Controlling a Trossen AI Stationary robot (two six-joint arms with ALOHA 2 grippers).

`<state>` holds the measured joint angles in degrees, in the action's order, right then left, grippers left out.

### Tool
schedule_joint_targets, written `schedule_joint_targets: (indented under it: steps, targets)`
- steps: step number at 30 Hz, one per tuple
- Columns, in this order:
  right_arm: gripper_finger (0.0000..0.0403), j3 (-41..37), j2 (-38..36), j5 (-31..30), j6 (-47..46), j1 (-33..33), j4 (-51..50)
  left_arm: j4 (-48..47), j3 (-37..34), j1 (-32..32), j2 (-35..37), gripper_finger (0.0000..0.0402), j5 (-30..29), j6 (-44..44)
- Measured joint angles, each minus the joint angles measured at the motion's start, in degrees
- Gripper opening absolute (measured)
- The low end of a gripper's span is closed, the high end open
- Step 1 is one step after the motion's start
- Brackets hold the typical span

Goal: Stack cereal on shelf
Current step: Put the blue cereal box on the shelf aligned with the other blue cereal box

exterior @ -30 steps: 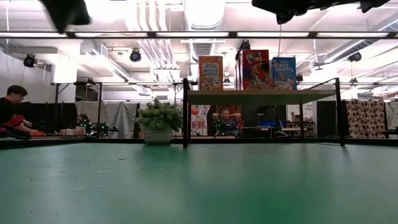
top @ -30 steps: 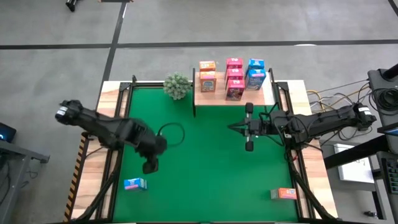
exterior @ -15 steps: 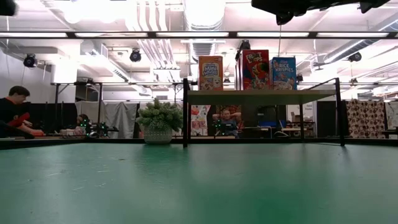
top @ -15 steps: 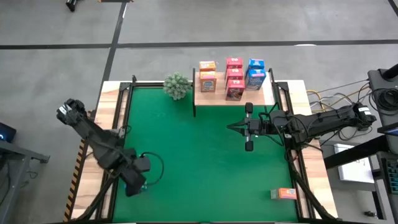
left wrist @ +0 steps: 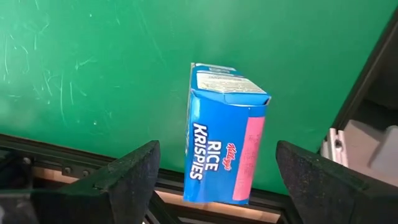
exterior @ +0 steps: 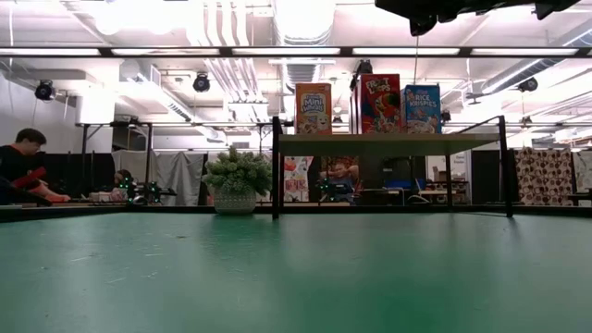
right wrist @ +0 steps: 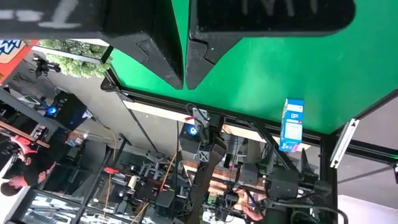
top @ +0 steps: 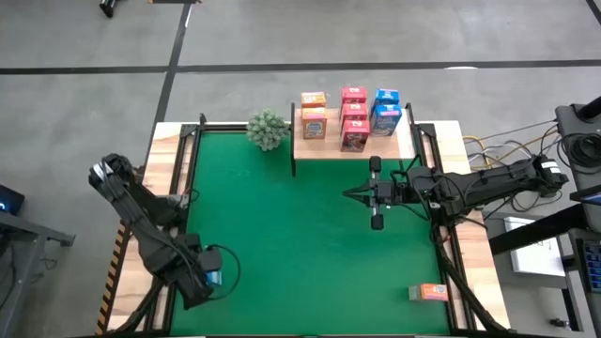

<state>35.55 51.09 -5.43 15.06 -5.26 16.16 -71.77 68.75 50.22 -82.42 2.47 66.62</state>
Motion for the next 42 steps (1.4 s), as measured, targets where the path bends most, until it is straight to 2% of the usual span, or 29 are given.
schedule_joint_targets:
  steps: [5, 12, 25, 42]
  targets:
    - [0.0009, 0.0, 0.0, -0.07, 0.09, -0.1, 0.0, -0.04, 0.0, 0.52, -2.71, 0.03, 0.03, -0.17]
    - [0.0009, 0.0, 0.0, -0.07, 0.14, -0.11, 0.0, -0.04, 0.0, 0.89, -4.92, 0.0265, 0.06, -0.98]
    - [0.0009, 0.0, 0.0, -0.07, 0.15, -0.11, -0.02, -0.04, 0.17, 0.89, -5.19, 0.0199, 1.29, -0.9]
    - [0.0009, 0.0, 0.0, -0.07, 0.15, -0.11, -0.09, 0.21, 0.24, 0.89, -5.19, 0.0155, 1.25, -0.52]
